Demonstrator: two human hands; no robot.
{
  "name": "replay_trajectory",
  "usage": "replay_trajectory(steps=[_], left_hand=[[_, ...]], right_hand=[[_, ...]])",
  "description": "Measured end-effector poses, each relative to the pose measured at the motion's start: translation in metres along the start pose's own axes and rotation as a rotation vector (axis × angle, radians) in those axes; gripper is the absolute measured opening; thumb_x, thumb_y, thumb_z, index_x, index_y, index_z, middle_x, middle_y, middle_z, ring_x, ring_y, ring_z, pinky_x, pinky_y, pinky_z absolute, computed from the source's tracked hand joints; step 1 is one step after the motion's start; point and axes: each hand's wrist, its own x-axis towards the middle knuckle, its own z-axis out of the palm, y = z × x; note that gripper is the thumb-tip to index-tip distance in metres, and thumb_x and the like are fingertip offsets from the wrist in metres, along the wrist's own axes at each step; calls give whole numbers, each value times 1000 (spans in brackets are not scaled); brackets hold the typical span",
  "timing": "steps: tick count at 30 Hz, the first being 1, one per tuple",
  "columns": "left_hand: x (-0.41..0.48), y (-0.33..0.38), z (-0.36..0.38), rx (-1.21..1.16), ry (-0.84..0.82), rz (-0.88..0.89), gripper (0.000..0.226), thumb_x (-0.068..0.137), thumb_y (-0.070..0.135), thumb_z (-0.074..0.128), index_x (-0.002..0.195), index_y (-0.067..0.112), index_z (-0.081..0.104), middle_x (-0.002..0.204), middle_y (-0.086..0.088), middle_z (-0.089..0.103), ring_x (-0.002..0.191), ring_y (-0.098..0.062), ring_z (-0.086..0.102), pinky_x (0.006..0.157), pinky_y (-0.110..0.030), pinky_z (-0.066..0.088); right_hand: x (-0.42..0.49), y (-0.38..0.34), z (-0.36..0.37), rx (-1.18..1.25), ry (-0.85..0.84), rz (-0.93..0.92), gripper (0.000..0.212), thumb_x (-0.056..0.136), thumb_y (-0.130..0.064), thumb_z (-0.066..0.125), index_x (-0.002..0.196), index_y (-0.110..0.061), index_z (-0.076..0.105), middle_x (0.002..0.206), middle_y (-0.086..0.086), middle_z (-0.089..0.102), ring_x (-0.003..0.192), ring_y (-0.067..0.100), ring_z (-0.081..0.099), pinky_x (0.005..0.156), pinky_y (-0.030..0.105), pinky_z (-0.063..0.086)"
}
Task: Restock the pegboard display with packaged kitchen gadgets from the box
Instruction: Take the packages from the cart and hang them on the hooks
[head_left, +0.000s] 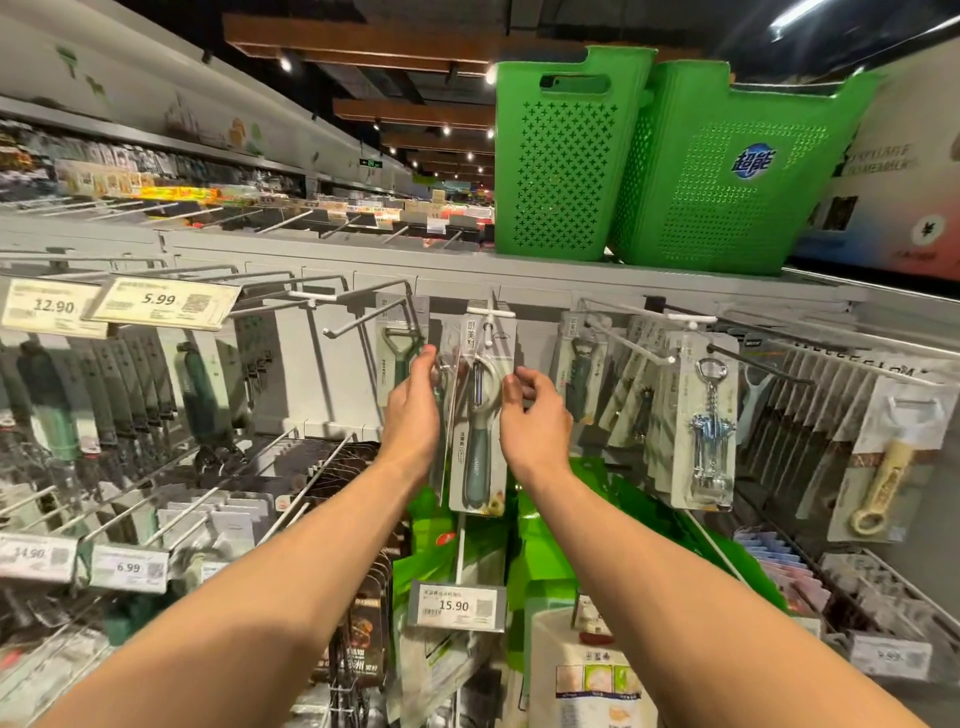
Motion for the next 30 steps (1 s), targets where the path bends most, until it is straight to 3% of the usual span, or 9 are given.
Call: replay_trajectory(steps=[5, 9, 11, 15, 18, 22, 25, 27, 30], left_hand=[[44, -16, 6, 26, 10, -103, 106, 59, 111, 34, 123, 36, 73, 124, -8, 74, 126, -47, 62, 112, -71, 41], [52, -3, 9, 5, -42, -80, 69, 97, 77, 35, 107, 26, 80, 81, 0, 78, 95, -33, 72, 108, -55, 47], [66, -7, 11, 17, -41, -55, 66, 103, 69, 33, 107, 21, 78, 85, -7, 79, 85, -23, 71, 103, -44, 51], [85, -18, 16, 20, -53, -28, 60, 99, 74, 37, 121, 31, 73, 116, 3, 77, 114, -17, 68, 109, -44, 47], [86, -20, 17, -18, -54, -15, 69, 90, 82, 43, 136, 36, 67, 137, 11, 68, 130, -14, 58, 120, -44, 36], [76, -19, 11, -52, -31, -4, 36, 107, 59, 44, 129, 37, 62, 118, 23, 64, 110, 1, 55, 101, -22, 35], [53, -16, 4, -76, -28, -21, 42, 103, 64, 51, 122, 31, 70, 116, 14, 74, 116, -9, 64, 110, -33, 44], [34, -14, 0, -110, -5, -10, 41, 102, 60, 55, 107, 24, 73, 100, 6, 78, 102, -15, 70, 102, -40, 52], [3, -6, -5, -107, 54, 50, 41, 104, 52, 58, 97, 14, 71, 92, -1, 76, 93, -18, 70, 97, -41, 52]], right_hand=[[35, 10, 21, 156, 19, 159, 16, 104, -18, 57, 118, -20, 63, 106, -1, 67, 85, 8, 62, 69, 12, 43], [57, 14, 26, 306, 43, 295, 22, 103, -10, 54, 89, -17, 69, 84, 1, 65, 73, 13, 61, 65, 23, 46], [65, 16, 33, 347, 39, 330, 21, 102, -11, 55, 90, -19, 70, 84, -1, 65, 77, 14, 62, 70, 26, 46], [78, 29, 42, -10, 2, 134, 24, 103, -21, 56, 124, -13, 64, 92, -11, 58, 96, 16, 58, 89, 29, 47], [73, 24, 42, -54, 64, 131, 28, 101, -23, 59, 128, -18, 61, 109, -6, 62, 102, 16, 62, 91, 33, 52], [51, 16, 39, -149, 189, 70, 12, 98, -26, 59, 102, -37, 57, 109, -7, 63, 98, 15, 61, 86, 36, 53], [19, 5, 27, -67, 76, -39, 19, 103, -45, 51, 93, -32, 59, 85, -4, 67, 77, 17, 64, 73, 40, 56], [-5, -6, 18, -118, -17, -122, 37, 105, -54, 43, 103, -25, 65, 90, -3, 71, 81, 15, 65, 75, 36, 53], [-35, -15, 9, -135, -71, -217, 27, 105, -49, 46, 100, -28, 62, 84, -8, 70, 76, 9, 66, 73, 35, 54]])
